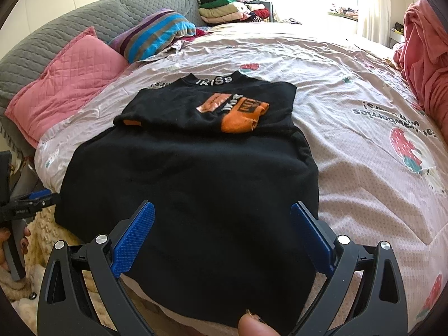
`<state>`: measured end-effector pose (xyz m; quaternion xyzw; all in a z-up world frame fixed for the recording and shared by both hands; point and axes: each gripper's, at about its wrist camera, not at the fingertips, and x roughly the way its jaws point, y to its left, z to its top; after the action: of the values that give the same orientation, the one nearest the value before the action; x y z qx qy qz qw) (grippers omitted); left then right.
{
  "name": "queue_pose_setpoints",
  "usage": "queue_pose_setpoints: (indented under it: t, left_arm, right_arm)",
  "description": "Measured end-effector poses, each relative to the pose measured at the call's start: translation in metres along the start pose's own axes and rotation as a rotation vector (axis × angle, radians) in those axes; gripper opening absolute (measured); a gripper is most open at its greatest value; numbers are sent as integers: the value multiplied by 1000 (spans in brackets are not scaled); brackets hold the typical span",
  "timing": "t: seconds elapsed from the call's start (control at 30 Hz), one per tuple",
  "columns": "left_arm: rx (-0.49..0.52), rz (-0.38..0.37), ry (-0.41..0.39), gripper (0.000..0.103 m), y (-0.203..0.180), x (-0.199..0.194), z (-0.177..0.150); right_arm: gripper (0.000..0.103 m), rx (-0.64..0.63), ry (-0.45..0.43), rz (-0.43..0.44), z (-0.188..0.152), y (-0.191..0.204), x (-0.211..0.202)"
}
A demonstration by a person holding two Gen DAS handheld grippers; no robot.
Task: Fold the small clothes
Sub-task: 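Close both tools on the black hem of the sweatshirt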
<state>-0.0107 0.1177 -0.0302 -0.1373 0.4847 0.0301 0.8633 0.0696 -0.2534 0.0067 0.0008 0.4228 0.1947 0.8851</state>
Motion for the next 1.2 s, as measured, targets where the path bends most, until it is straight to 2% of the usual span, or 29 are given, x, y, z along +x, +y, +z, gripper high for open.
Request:
queue_pose_setpoints:
  t: [0.03, 0.1, 0.13, 0.2, 0.43, 0.6, 0.73, 0.77, 0.93, 1.2]
  left_arm:
    - [-5, -10, 3, 75, 2, 0, -1]
    - [-8, -22, 9, 59, 3, 1, -3]
    - [-8, -28, 15, 55, 3, 2, -3]
    - [-13, -46, 29, 39, 3, 4, -6]
    - [-26, -54, 61, 39, 4, 14, -10]
    - [-28, -53, 82, 39, 3, 24, -11]
    - [-24, -48, 82, 39, 2, 25, -11]
    - [-25, -48, 81, 39, 2, 25, -11]
    - [-43, -57, 79, 39, 4, 25, -11]
    - [-62, -73, 84, 39, 10, 25, -13]
  right_arm:
    - [97, 4, 4, -1, -2, -2, -1]
    - [97, 16, 6, -7, -6, -6, -2]
    - [97, 21, 8, -9, -8, -8, -3]
    - [97, 27, 10, -13, -10, -10, -4]
    - [97, 24, 27, -18, -21, -20, -14]
    - [97, 34, 66, 11, -33, -25, -17]
    - [95, 5, 94, 1, -44, -26, -20]
    - [89, -2, 102, -4, -47, -26, -21]
    - [71, 11, 164, 14, -59, -33, -20]
    - [52, 67, 207, 17, -71, -52, -4]
